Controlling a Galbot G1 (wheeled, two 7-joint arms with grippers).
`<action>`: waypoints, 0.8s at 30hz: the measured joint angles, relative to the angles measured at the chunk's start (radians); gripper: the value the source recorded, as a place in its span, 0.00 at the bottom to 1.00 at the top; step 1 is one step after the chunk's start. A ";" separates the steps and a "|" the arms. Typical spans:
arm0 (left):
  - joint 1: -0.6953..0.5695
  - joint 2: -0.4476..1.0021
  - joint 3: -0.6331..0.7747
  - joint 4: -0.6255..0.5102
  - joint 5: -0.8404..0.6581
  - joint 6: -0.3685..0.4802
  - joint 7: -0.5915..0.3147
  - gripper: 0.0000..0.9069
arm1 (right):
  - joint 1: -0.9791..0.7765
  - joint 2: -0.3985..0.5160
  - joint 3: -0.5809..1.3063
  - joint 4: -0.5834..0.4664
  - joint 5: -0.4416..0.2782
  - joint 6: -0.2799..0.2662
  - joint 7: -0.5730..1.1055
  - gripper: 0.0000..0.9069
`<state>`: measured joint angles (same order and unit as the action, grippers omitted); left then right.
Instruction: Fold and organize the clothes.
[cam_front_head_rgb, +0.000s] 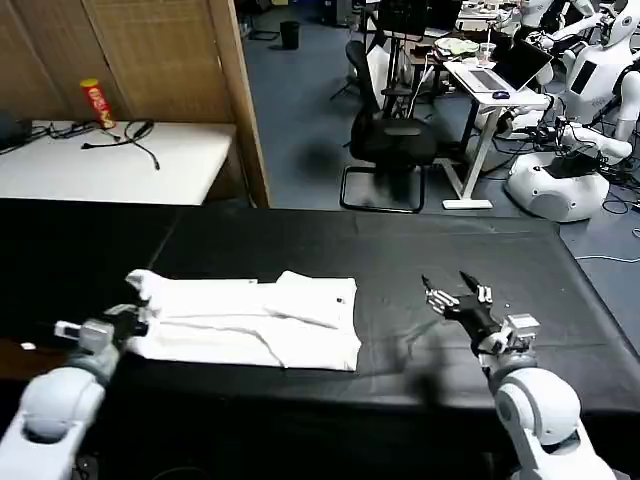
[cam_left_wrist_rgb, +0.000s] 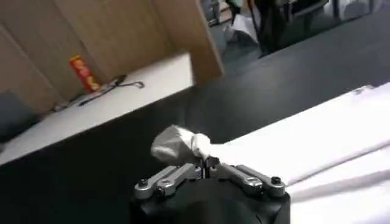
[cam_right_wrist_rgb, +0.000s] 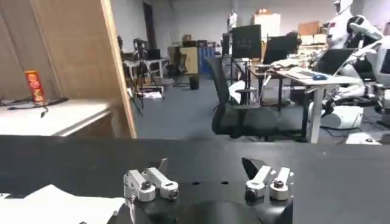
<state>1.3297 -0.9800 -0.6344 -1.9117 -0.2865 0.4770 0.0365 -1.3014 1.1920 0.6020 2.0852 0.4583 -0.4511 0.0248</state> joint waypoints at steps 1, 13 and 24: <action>-0.004 -0.022 0.020 -0.019 -0.002 0.009 -0.006 0.00 | -0.005 0.001 0.004 0.002 0.000 0.001 0.000 0.97; -0.094 -0.231 0.313 -0.135 -0.078 0.091 -0.078 0.00 | -0.052 0.010 0.053 0.014 -0.016 0.005 -0.002 0.97; -0.173 -0.363 0.460 -0.098 -0.144 0.095 -0.096 0.00 | -0.063 0.033 0.044 0.016 -0.040 0.008 -0.004 0.97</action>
<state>1.1571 -1.3432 -0.1743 -2.0094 -0.4302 0.5721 -0.0592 -1.3643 1.2247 0.6462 2.1014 0.4182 -0.4434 0.0205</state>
